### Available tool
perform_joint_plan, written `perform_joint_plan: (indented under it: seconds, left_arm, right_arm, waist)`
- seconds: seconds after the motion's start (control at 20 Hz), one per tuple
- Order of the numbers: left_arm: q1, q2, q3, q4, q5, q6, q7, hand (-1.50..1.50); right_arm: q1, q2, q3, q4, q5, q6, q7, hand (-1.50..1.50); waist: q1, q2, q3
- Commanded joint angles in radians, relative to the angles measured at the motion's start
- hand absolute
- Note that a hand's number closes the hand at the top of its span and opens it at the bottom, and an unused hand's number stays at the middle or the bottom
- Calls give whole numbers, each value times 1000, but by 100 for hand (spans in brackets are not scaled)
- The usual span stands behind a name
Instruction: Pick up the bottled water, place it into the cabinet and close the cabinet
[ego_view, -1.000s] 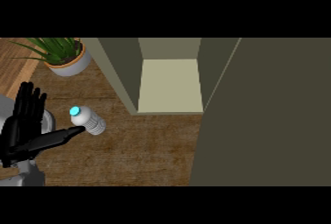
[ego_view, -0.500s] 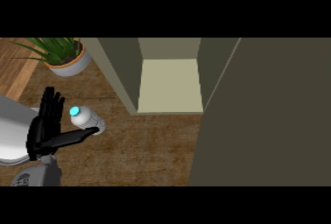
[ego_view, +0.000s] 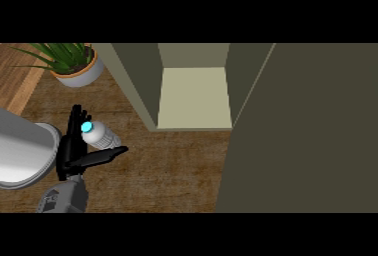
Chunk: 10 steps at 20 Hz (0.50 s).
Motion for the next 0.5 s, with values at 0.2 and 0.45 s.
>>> perform_joint_plan:
  seconds: [0.2, 0.45]
  left_arm:
    - [-76, 10, 16, 214, -8, 30, -132, -150]
    - [-64, 19, 41, 277, 18, 29, -196, -150]
  right_arm:
    - [-76, 4, -41, -76, 69, 10, 99, -150]
    - [18, -18, 71, -86, 136, -25, 31, -150]
  waist:
    - [5, 2, 0]
    - [2, -1, 0]
